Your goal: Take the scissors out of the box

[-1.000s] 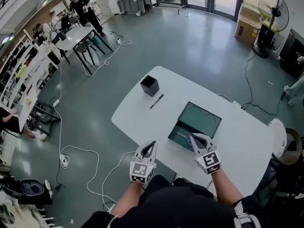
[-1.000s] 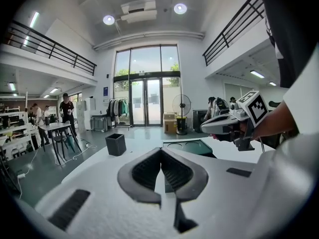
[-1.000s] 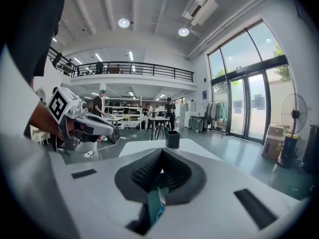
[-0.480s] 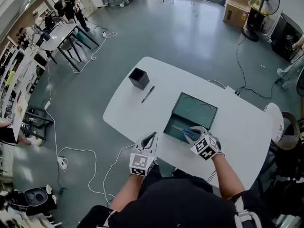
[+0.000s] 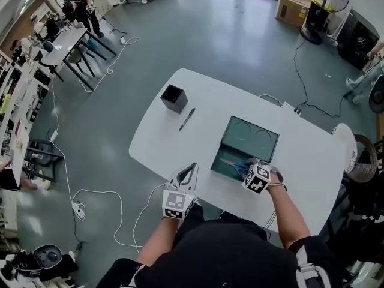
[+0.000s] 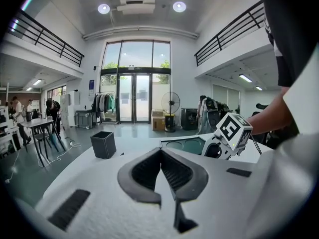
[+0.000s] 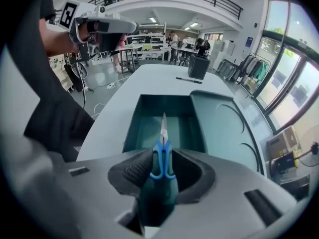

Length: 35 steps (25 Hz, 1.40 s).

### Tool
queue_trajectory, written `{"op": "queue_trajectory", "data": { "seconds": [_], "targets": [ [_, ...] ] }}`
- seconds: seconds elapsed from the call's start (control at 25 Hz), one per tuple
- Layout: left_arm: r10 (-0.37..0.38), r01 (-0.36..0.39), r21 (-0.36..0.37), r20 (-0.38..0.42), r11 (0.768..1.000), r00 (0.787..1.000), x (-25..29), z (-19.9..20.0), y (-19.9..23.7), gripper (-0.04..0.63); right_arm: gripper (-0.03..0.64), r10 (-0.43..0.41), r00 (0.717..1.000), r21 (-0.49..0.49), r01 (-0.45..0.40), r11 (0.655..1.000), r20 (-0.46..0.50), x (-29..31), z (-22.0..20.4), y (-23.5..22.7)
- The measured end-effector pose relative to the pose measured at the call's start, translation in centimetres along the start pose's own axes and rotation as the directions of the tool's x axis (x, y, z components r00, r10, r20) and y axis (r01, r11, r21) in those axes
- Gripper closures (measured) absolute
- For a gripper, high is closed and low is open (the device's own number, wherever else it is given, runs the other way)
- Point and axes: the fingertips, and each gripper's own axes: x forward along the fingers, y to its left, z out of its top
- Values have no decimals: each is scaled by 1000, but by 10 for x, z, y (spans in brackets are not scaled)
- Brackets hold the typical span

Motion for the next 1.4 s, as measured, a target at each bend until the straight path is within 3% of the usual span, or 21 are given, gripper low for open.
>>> {"op": "queue_trajectory", "data": {
  "seconds": [0.56, 0.68, 0.92, 1.4],
  "targets": [
    [-53, 53, 3, 6, 999, 999, 13, -1, 21, 586, 480, 14, 976, 21, -9, 1000, -216, 42, -20, -4],
    [-58, 58, -5, 0, 998, 998, 12, -5, 24, 586, 517, 38, 974, 17, -35, 999, -223, 43, -19, 0],
    [-104, 104, 4, -1, 995, 995, 18, -10, 18, 586, 525, 18, 977, 37, -10, 999, -214, 44, -17, 2],
    [-132, 130, 37, 54, 991, 990, 33, 19, 15, 586, 528, 10, 976, 30, -3, 1000, -219, 42, -21, 2]
  ]
}}
